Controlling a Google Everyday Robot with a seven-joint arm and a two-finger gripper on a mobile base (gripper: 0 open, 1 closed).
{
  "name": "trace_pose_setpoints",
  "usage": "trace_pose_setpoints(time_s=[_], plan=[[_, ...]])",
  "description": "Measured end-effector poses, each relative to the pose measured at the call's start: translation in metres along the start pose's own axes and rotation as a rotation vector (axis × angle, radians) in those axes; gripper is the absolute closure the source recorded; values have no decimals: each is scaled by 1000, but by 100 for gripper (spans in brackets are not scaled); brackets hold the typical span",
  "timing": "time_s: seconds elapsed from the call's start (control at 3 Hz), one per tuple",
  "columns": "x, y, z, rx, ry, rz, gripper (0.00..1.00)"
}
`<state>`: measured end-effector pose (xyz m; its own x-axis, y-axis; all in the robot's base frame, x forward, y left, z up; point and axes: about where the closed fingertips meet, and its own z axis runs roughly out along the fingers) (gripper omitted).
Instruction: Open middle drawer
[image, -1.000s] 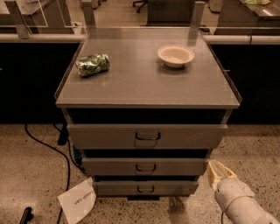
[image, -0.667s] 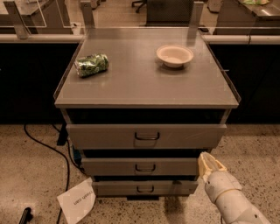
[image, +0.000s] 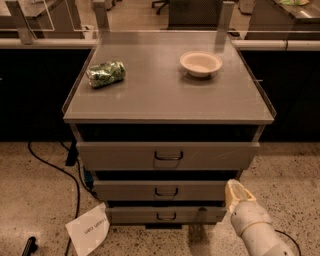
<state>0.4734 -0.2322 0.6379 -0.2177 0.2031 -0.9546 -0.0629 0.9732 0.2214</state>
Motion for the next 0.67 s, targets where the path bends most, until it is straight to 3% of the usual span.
trace_pose_setpoints(time_s=[0.67], plan=[[71, -4, 24, 33, -61, 33, 100]])
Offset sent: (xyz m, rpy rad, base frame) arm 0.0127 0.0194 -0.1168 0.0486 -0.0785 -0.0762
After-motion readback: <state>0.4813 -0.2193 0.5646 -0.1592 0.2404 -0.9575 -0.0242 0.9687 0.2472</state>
